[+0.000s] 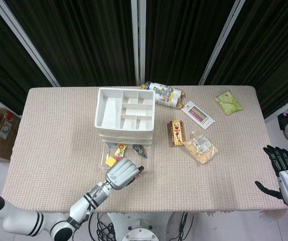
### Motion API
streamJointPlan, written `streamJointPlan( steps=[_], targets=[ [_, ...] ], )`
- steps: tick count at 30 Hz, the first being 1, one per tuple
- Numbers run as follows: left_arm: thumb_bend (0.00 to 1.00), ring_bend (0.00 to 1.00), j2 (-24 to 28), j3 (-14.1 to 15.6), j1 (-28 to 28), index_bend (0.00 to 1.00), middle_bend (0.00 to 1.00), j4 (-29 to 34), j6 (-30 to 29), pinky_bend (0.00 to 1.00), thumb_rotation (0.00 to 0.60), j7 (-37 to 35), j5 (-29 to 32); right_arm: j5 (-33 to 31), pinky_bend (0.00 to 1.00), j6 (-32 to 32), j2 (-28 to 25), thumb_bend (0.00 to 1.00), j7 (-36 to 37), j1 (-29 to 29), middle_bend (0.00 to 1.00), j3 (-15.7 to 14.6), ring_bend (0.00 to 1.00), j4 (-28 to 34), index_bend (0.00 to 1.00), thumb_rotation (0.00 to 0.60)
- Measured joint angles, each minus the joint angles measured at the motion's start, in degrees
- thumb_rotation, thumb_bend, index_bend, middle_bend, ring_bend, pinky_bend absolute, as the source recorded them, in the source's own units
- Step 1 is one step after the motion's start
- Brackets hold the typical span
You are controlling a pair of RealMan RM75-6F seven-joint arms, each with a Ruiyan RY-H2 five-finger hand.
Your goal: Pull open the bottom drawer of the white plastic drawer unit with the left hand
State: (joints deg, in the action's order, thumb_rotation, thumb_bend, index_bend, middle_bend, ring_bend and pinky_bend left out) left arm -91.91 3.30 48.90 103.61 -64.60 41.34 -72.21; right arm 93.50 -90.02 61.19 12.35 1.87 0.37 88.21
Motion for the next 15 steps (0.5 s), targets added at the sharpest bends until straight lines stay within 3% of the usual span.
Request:
streamJointPlan(
  steps=[3, 9, 15],
  targets=[
    [0.38, 0.89, 0.3, 1.4, 0.0, 0.54, 0.79, 0.4, 2.9, 1.0, 0.6, 0.2, -0.6, 0.1, 0.02, -0.4, -0.1, 0.09, -0.2, -0.3, 0.06, -0.1, 0.0, 0.1, 0.0, 0.6],
    [0.27, 0.88, -0.6, 1.7, -0.7, 0.23, 0.77, 0.5, 4.3, 1.0, 0.6, 2.9, 1.0, 0.3, 0.02, -0.5, -0.2, 0.09, -0.5, -0.4, 0.06, -0.3, 0.0, 0.5, 0.0, 0.6],
    [0.21, 0.87, 0.4, 0.9, -2.9, 0.16, 0.76, 2.3, 0.3, 1.0, 0.6, 2.7, -0.1, 0.5, 0.02, -0.6, -0.4, 0.09, -0.6, -0.2, 0.06, -0.1, 0.0, 0.7, 0.0, 0.6]
  ],
)
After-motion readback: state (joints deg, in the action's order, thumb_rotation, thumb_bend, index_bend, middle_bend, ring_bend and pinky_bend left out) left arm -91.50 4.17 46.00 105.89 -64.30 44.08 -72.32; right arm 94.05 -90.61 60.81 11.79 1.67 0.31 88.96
